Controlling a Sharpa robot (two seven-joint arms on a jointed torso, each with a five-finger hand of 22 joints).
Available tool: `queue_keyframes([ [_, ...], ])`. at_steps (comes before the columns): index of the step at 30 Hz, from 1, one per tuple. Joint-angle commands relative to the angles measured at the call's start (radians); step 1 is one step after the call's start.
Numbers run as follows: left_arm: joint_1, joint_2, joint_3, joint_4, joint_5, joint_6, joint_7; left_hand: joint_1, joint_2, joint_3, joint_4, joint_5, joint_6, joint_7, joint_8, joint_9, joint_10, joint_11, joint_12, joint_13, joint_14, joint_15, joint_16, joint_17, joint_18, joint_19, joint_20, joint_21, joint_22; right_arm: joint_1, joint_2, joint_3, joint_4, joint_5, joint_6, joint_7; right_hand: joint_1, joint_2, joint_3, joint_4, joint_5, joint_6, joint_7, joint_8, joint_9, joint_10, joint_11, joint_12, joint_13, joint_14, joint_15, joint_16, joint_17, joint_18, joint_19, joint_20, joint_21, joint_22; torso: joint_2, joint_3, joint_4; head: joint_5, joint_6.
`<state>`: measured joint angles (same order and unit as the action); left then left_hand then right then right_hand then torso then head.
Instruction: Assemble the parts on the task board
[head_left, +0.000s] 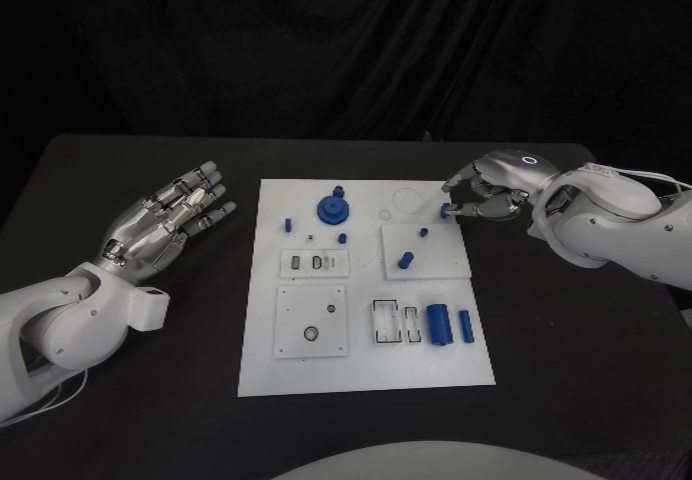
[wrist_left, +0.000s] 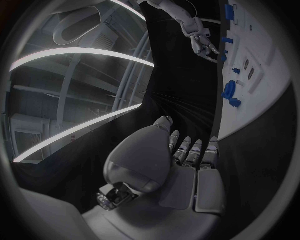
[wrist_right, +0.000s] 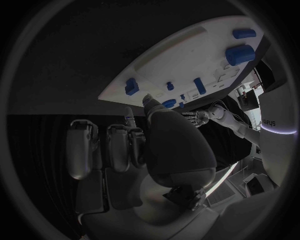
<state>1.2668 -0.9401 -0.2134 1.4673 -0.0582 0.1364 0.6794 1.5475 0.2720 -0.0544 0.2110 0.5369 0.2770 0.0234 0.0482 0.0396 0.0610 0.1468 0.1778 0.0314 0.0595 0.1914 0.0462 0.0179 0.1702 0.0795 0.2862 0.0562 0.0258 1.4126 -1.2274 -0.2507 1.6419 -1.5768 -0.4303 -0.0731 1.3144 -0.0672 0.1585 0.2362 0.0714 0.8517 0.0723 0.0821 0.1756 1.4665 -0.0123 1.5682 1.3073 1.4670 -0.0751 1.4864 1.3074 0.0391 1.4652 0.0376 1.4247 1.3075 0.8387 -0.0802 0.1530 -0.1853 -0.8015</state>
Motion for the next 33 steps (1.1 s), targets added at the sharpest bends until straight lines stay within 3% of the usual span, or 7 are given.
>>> queue_keyframes([
  [1,-0.002,0.001,0.001,0.001,0.004,0.011,0.083,0.003,0.003,0.005,0.0,0.003,0.002,0.002,-0.001,0.0,-0.001,0.001,0.004,0.0,-0.002,0.005,0.004,0.001,0.0,-0.002,0.005,0.006,0.001,-0.004,0.004,0.0,-0.004,-0.001,0.028,-0.046,0.0,-0.012,-0.001,0.007,-0.007,0.0,0.008,-0.006,0.001,0.104,-0.001,0.003,0.263,0.077,0.0,-0.006,0.166,0.003,0.021,-0.001,-0.005,0.176,0.0,-0.0007,0.0007,-0.002,-0.001],
  [10,-0.003,0.004,0.001,0.0,0.004,0.015,0.081,0.0,0.002,0.008,0.001,0.001,-0.001,0.002,-0.002,0.0,-0.003,0.001,0.001,0.0,-0.002,0.006,0.004,0.001,-0.001,-0.002,0.006,0.005,0.0,-0.016,0.019,0.0,-0.01,-0.025,0.037,-0.102,0.022,-0.018,-0.005,0.008,-0.005,0.016,0.016,-0.003,0.009,0.104,0.006,0.003,0.263,0.07,0.005,-0.033,0.139,0.009,0.009,0.003,-0.031,0.163,-0.001,-0.0006,-0.0002,0.0,-0.004],
  [26,-0.005,0.001,0.001,0.0,0.004,0.017,0.074,0.0,0.002,0.011,0.001,0.001,-0.003,0.001,-0.003,-0.001,-0.004,0.0,0.0,-0.001,-0.003,0.007,0.003,0.001,-0.001,-0.003,0.006,0.005,0.0,-0.037,0.037,0.001,-0.022,-0.039,0.028,-0.116,0.049,-0.018,-0.005,0.001,0.01,0.032,0.019,0.001,0.022,0.104,0.008,0.003,0.263,0.068,0.007,-0.042,0.131,0.011,0.006,0.005,-0.042,0.158,0.0,-0.0002,0.0001,0.004,-0.004],
  [33,-0.005,0.003,0.001,-0.001,0.004,0.018,0.071,-0.001,0.002,0.013,0.0,0.001,-0.006,0.002,-0.003,-0.001,-0.005,0.0,-0.001,-0.001,-0.004,0.007,0.003,0.001,-0.002,-0.003,0.006,0.004,0.0,-0.04,0.042,0.001,-0.026,-0.039,0.021,-0.116,0.063,-0.014,-0.007,-0.003,0.044,0.053,0.02,0.01,0.044,0.104,0.008,0.003,0.263,0.069,0.007,-0.045,0.129,0.012,0.006,0.005,-0.047,0.157,0.0,-0.0003,0.0,0.003,-0.006],
])
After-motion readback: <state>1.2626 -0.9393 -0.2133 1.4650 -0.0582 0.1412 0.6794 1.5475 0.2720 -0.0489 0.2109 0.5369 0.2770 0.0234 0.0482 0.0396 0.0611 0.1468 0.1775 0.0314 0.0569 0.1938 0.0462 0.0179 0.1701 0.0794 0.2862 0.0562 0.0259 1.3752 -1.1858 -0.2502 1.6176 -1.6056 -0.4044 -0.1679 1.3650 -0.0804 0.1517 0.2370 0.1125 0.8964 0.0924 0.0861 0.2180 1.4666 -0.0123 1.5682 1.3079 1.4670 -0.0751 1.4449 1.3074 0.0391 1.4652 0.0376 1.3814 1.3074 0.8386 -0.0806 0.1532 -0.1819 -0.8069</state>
